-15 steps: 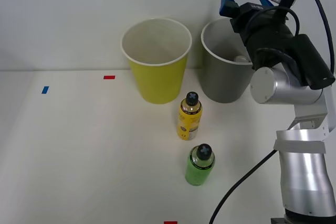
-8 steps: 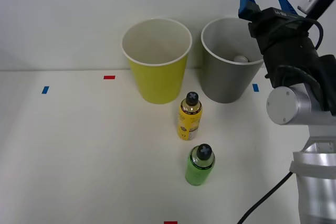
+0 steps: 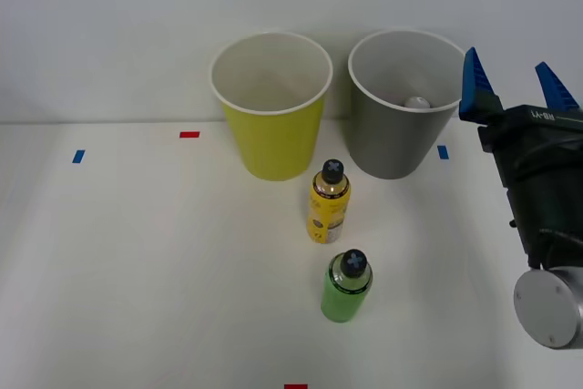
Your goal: Put cans in the gray bin, plastic bottles in the light green bin
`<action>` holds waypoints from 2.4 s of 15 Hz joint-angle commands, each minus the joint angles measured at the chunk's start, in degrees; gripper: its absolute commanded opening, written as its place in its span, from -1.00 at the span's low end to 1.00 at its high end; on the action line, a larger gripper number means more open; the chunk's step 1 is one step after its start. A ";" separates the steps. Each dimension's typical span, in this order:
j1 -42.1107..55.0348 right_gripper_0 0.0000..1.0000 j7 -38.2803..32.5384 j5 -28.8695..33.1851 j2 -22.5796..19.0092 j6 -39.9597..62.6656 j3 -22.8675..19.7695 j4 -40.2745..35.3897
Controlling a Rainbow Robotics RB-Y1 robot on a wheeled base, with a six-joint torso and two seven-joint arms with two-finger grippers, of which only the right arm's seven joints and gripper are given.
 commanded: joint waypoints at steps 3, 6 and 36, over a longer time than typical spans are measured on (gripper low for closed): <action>13.40 1.00 2.17 1.56 -2.85 -12.64 4.56 -0.36; 19.38 1.00 3.31 2.08 -5.05 -17.39 6.14 -0.36; 46.71 1.00 -21.12 29.51 6.73 -27.41 10.10 -0.19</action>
